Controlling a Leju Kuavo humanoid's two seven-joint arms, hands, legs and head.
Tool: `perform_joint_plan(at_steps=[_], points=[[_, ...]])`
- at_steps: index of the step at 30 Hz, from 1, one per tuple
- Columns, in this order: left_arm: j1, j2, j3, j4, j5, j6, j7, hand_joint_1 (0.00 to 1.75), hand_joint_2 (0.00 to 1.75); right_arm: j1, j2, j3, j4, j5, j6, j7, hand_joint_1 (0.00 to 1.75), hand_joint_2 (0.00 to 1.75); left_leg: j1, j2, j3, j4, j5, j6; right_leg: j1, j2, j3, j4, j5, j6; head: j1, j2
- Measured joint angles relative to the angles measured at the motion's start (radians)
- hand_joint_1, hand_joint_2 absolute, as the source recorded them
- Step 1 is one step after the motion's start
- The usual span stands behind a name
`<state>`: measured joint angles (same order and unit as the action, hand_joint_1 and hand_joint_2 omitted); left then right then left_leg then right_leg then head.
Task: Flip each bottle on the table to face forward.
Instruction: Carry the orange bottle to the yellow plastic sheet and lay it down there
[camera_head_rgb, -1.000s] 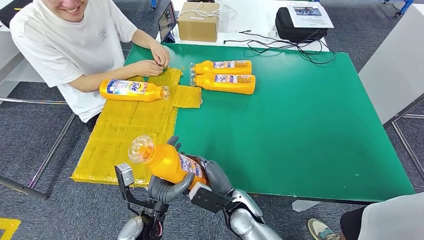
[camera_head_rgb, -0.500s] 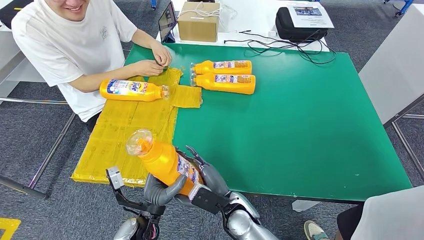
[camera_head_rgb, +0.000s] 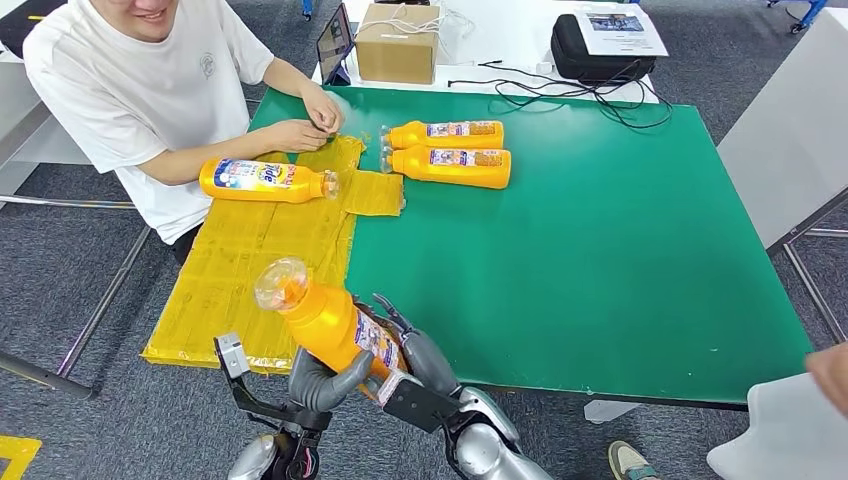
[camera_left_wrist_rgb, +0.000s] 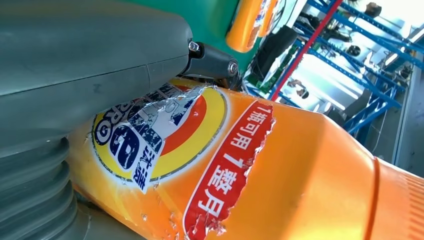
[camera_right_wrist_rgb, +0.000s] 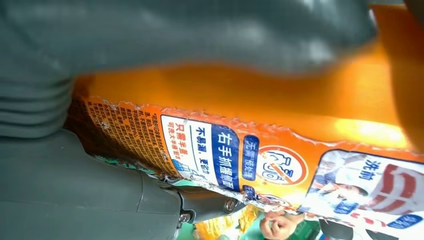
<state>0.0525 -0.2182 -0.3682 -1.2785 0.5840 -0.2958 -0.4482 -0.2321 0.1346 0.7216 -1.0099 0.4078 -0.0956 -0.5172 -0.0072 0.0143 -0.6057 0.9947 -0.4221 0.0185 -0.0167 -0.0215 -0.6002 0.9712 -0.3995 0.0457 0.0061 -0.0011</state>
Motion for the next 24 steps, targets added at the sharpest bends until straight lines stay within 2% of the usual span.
perform_joint_plan(at_steps=[3, 6, 8, 10, 12, 14, 16, 20, 24], points=[[-0.012, -0.004, -0.001, 0.005, -0.019, 0.006, 0.001, 1.75, 1.75, 0.032, -0.004, -0.007, -0.037, 0.015, -0.055, -0.047, 0.00, 0.00, 0.000, 0.000, 0.000, 0.000, 0.000, 0.000, 0.000, 0.000, 0.000, 0.000, 0.000, 0.000, 0.000, 0.000], [-0.033, -0.015, -0.005, 0.015, -0.070, 0.075, -0.008, 1.75, 1.75, 0.080, -0.014, -0.018, -0.095, 0.030, -0.128, -0.087, 0.00, 0.00, 0.000, 0.000, -0.001, 0.000, 0.000, 0.000, 0.000, 0.000, 0.000, 0.000, 0.000, 0.000, 0.000, 0.000], [-0.052, -0.022, -0.006, 0.021, -0.133, 0.159, -0.031, 1.75, 1.75, 0.118, -0.025, -0.032, -0.144, 0.023, -0.166, -0.122, 0.00, 0.00, 0.000, 0.000, -0.001, 0.000, 0.000, 0.000, 0.000, 0.000, 0.000, 0.000, 0.000, 0.000, 0.000, 0.000], [-0.074, -0.027, -0.004, 0.030, -0.223, 0.281, -0.060, 1.75, 1.75, 0.161, -0.033, -0.056, -0.203, -0.005, -0.206, -0.158, 0.00, 0.00, 0.000, 0.000, -0.001, 0.000, -0.001, 0.000, 0.000, 0.000, 0.000, 0.000, 0.000, 0.000, 0.000, 0.000], [-0.096, -0.028, 0.002, 0.042, -0.309, 0.394, -0.076, 1.75, 1.75, 0.199, -0.038, -0.091, -0.273, -0.050, -0.290, -0.174, 0.00, 0.00, 0.000, -0.001, -0.001, 0.000, 0.000, 0.000, 0.000, -0.001, 0.000, 0.000, 0.000, 0.000, 0.000, 0.000], [-0.118, -0.030, 0.011, 0.060, -0.368, 0.469, -0.087, 1.75, 1.75, 0.221, -0.047, -0.126, -0.361, -0.134, -0.402, -0.178, 0.00, 0.00, 0.000, -0.001, -0.001, 0.000, 0.000, 0.000, 0.000, -0.001, 0.000, 0.000, 0.000, 0.000, 0.000, 0.000], [-0.140, -0.030, 0.024, 0.081, -0.406, 0.519, -0.102, 1.75, 1.75, 0.233, -0.055, -0.162, -0.455, -0.231, -0.454, -0.180, 0.00, 0.00, 0.000, 0.000, 0.000, 0.000, 0.000, 0.000, 0.000, -0.001, 0.000, 0.000, 0.001, 0.000, 0.000, 0.000], [-0.174, -0.026, 0.054, 0.114, -0.507, 0.620, -0.116, 1.75, 1.75, 0.252, -0.055, -0.258, -0.574, -0.311, -0.411, -0.181, 0.00, 0.00, 0.000, 0.000, 0.000, 0.000, 0.000, 0.001, 0.000, -0.001, 0.000, 0.000, 0.002, -0.002, 0.000, 0.000], [-0.212, -0.009, 0.077, 0.163, -0.737, 0.812, -0.105, 1.75, 1.75, 0.256, -0.035, -0.362, -0.610, -0.342, -0.346, -0.181, 0.00, 0.00, 0.000, 0.000, 0.000, 0.000, 0.000, 0.000, 0.000, -0.001, 0.000, 0.000, 0.002, -0.002, 0.000, 0.000]])
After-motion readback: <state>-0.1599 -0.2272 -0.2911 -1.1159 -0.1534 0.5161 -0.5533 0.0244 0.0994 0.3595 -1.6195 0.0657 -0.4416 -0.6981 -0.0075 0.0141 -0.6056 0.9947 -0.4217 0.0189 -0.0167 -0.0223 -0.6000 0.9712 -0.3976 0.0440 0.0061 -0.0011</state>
